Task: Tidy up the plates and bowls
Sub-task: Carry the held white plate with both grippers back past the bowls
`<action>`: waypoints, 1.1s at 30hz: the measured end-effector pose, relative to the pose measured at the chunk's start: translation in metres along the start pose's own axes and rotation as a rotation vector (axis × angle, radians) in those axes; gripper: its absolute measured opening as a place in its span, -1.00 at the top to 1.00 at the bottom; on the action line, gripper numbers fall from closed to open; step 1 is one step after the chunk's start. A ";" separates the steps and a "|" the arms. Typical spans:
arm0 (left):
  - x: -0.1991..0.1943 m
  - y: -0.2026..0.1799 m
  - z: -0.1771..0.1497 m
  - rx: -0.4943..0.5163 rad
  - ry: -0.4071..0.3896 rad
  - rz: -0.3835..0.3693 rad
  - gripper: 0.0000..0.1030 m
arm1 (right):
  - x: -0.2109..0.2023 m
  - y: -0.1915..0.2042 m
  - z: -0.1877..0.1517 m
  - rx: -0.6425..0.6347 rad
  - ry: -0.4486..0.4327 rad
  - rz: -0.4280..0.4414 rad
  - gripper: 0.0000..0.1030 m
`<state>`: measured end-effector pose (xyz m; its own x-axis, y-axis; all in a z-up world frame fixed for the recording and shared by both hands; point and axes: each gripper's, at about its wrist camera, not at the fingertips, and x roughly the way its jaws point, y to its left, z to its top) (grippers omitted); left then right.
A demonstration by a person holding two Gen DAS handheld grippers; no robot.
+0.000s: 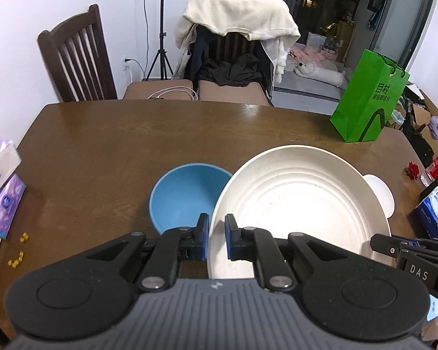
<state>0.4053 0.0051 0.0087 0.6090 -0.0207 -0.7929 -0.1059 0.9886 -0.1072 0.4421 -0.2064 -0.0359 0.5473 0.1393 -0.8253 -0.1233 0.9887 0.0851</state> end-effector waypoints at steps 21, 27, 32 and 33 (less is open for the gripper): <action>-0.050 0.022 -0.058 -0.052 -0.006 0.009 0.77 | -0.045 0.021 -0.061 -0.054 0.012 0.030 0.81; -0.056 0.022 -0.074 -0.045 0.002 0.009 0.77 | -0.049 0.020 -0.080 -0.051 0.027 0.031 0.80; -0.058 0.021 -0.086 -0.046 0.012 0.004 0.77 | -0.053 0.019 -0.093 -0.049 0.034 0.023 0.80; -0.059 0.021 -0.088 -0.047 0.014 0.002 0.77 | -0.054 0.018 -0.096 -0.050 0.035 0.021 0.80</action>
<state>0.2980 0.0136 -0.0001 0.5977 -0.0214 -0.8014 -0.1440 0.9805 -0.1336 0.3309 -0.2011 -0.0433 0.5149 0.1569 -0.8428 -0.1758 0.9815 0.0754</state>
